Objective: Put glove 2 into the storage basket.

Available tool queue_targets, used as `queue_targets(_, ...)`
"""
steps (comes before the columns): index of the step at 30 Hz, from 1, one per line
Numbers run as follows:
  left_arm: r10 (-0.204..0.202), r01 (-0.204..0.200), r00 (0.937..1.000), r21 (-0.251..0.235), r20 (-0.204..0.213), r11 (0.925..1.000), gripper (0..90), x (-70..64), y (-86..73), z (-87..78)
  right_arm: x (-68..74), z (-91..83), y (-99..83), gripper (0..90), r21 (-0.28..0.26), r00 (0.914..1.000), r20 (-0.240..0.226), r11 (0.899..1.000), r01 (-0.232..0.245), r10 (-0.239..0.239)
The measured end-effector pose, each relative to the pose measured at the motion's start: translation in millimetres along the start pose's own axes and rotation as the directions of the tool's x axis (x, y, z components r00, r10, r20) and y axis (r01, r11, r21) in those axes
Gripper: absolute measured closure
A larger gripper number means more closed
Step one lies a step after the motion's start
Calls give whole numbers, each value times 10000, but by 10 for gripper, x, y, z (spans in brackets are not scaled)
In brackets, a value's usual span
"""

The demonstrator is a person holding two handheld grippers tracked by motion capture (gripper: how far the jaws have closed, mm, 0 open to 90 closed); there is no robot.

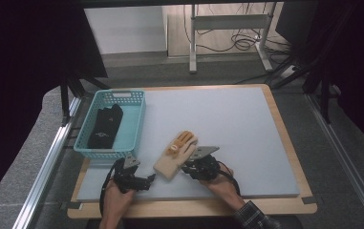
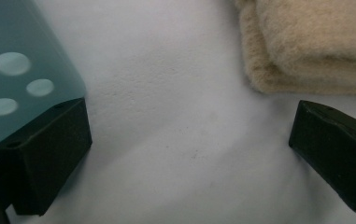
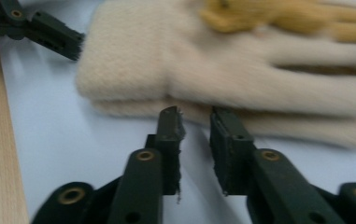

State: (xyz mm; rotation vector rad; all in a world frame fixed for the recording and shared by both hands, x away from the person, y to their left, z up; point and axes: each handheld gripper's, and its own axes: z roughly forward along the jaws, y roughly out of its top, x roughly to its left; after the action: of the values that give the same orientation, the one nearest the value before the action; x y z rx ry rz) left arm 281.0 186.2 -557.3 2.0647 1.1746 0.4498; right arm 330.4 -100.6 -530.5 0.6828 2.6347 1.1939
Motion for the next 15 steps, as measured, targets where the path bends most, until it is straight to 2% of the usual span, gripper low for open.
queue_targets(4,-55,55,10000,-45,-25,10000,0,-3,-5,1,-123,-194,-72,561,-186,9983,560,9998,-124,134)
queue_targets(8,-76,76,10000,-38,-45,10000,0,-6,-3,3,-281,-410,-155,407,-301,9932,1077,9987,-413,443)
queue_targets(15,-82,82,10000,-15,-45,10000,0,-6,1,5,-549,-751,-393,221,-342,9757,2045,9967,-739,793)
